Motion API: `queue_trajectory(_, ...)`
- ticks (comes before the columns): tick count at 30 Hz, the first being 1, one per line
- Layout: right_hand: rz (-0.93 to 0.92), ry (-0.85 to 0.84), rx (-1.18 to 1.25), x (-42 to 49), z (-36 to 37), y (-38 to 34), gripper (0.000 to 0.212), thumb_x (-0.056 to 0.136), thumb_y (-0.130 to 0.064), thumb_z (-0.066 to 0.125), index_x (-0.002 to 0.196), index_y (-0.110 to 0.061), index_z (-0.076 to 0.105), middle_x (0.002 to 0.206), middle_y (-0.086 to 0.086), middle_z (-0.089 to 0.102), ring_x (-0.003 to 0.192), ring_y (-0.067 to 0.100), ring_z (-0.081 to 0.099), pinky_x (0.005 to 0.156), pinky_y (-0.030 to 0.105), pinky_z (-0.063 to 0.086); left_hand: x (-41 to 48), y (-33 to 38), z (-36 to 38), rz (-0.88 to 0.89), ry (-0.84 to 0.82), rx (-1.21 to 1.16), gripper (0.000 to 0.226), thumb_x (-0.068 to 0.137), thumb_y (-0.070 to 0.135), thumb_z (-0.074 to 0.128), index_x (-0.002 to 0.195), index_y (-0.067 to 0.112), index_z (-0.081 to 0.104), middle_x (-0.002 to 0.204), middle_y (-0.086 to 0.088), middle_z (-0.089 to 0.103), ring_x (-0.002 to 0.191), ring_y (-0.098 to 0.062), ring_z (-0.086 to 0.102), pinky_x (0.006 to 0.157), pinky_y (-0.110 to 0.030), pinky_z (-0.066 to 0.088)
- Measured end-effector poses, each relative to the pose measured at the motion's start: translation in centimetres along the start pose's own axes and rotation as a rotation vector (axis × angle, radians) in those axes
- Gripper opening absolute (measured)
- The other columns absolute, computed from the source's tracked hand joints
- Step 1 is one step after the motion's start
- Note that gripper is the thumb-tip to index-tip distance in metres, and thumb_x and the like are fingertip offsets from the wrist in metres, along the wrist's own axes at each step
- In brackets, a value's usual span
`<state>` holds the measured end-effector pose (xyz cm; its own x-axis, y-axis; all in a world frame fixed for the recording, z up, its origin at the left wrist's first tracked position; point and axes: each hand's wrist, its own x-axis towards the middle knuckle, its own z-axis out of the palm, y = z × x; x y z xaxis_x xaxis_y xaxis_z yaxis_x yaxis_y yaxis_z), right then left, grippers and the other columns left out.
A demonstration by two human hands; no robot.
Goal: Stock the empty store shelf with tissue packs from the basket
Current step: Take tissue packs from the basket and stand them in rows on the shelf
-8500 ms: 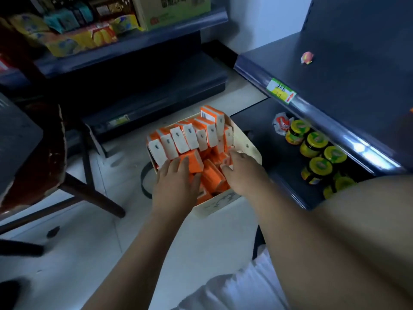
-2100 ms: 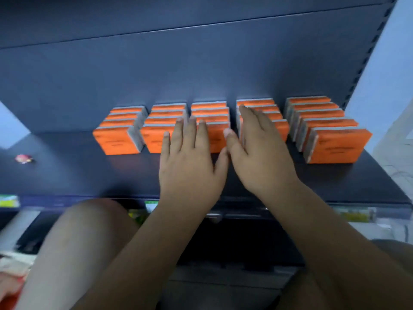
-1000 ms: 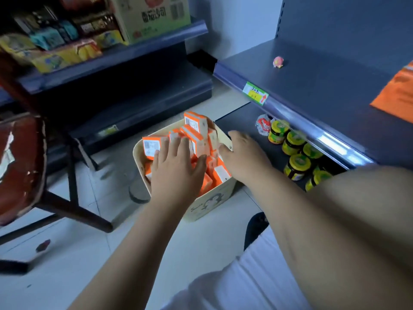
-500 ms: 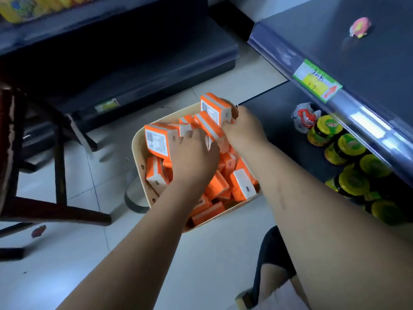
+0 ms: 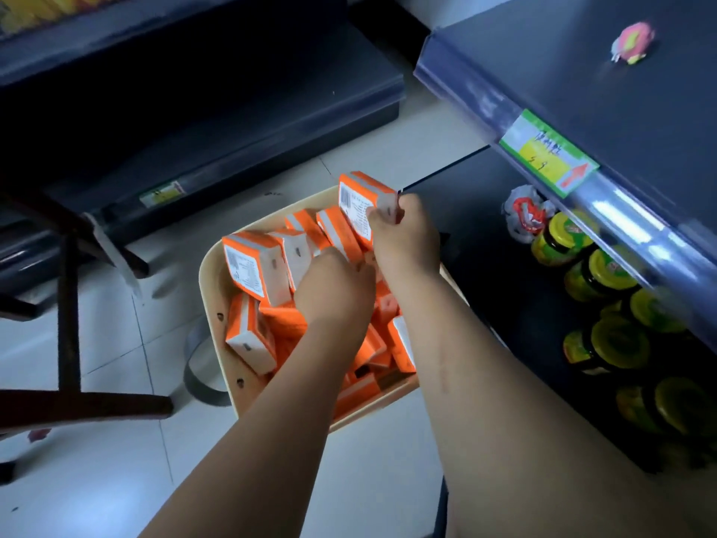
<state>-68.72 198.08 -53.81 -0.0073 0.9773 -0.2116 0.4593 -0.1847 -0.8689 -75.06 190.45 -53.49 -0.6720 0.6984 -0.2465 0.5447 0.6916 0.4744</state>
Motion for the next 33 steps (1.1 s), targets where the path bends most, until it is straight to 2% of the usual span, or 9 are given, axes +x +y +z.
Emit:
queue_trajectory(6,0.064,0.018,0.165,-0.2,-5.5,-3.3,0.027,0.095,-0.047,0.064,0.105,-0.022,0.060,0.097,-0.007,0.071,0.080,0.012,0.069,0.071,0.031,0.057,-2.2,-1.3,-3.2,0.002,0.063,-0.282,0.018,0.088,0.042,0.057,0.091,0.024,0.059,0.078,0.004,0.068,0.077,-0.021,0.067,0.069,-0.036,0.052)
queue_trajectory(10,0.107,0.065,0.267,-2.5,-9.4,-5.3,0.034,0.095,-0.049,0.062,0.112,-0.019,0.063,0.102,-0.002,0.074,0.086,0.017,0.072,0.079,0.043,0.063,-4.7,-1.4,-6.1,0.023,0.000,-0.661,0.008,0.091,0.032,0.058,0.093,0.025,0.062,0.072,-0.002,0.076,0.062,-0.020,0.073,0.058,-0.037,0.058)
queue_trajectory(12,0.119,0.077,0.326,-4.0,-11.1,-6.5,0.033,0.095,-0.049,0.063,0.110,-0.020,0.065,0.095,-0.001,0.074,0.075,0.015,0.070,0.061,0.034,0.058,-6.1,-1.0,-7.7,0.060,-0.047,-0.866,0.013,0.097,0.020,0.059,0.108,0.019,0.065,0.081,-0.006,0.077,0.071,-0.025,0.077,0.054,-0.033,0.056)
queue_trajectory(14,0.135,0.076,0.358,-5.7,-12.9,-7.5,0.030,0.095,-0.050,0.063,0.100,-0.021,0.066,0.077,0.000,0.069,0.053,0.013,0.059,0.043,0.023,0.042,-7.6,-0.6,-9.2,0.087,-0.086,-0.995,0.023,0.098,0.013,0.059,0.119,0.016,0.066,0.093,-0.011,0.079,0.078,-0.030,0.079,0.058,-0.032,0.058)
queue_trajectory(17,0.086,0.019,0.381,-8.4,-16.4,-9.2,0.034,0.096,-0.049,0.062,0.079,-0.019,0.059,0.057,0.002,0.056,0.042,0.015,0.041,0.039,0.019,0.028,-9.9,0.0,-10.7,0.143,-0.108,-1.133,0.034,0.094,0.004,0.061,0.121,0.023,0.068,0.098,-0.010,0.079,0.084,-0.029,0.079,0.070,-0.031,0.059)
queue_trajectory(21,-0.032,-0.026,0.346,-12.6,-22.3,-9.8,0.030,0.097,-0.050,0.062,0.095,-0.020,0.063,0.057,0.004,0.061,0.039,0.017,0.046,0.040,0.021,0.029,-13.3,1.9,-12.1,0.224,-0.196,-1.319,0.046,0.088,0.001,0.058,0.125,0.026,0.070,0.100,-0.014,0.077,0.093,-0.030,0.076,0.086,-0.035,0.060)
queue_trajectory(24,-0.108,-0.015,0.378,-15.6,-27.9,-8.6,0.028,0.099,-0.043,0.063,0.093,-0.016,0.062,0.069,0.021,0.055,0.037,0.021,0.039,0.040,0.021,0.027,-15.9,4.7,-12.3,0.175,-0.300,-1.513,0.031,0.098,0.017,0.057,0.126,0.018,0.072,0.097,-0.012,0.075,0.091,-0.029,0.074,0.098,-0.040,0.058)
queue_trajectory(30,-0.108,0.120,0.485,-23.8,-40.8,-5.1,0.026,0.102,-0.034,0.060,0.109,-0.010,0.068,0.084,0.017,0.071,0.044,0.024,0.057,0.045,0.027,0.043,-23.5,12.9,-11.5,0.499,-0.393,-1.433,0.020,0.102,0.015,0.064,0.118,0.021,0.073,0.104,-0.009,0.073,0.088,-0.023,0.068,0.077,-0.033,0.054)
queue_trajectory(33,-0.066,0.276,0.539,-28.2,-46.9,-2.2,0.030,0.101,-0.035,0.060,0.113,-0.010,0.070,0.099,0.018,0.075,0.040,0.019,0.050,0.041,0.024,0.042,-28.6,17.6,-10.5,0.767,-0.507,-1.303,0.044,0.099,0.010,0.068,0.135,0.033,0.057,0.094,-0.006,0.074,0.076,-0.022,0.073,0.066,-0.029,0.053)
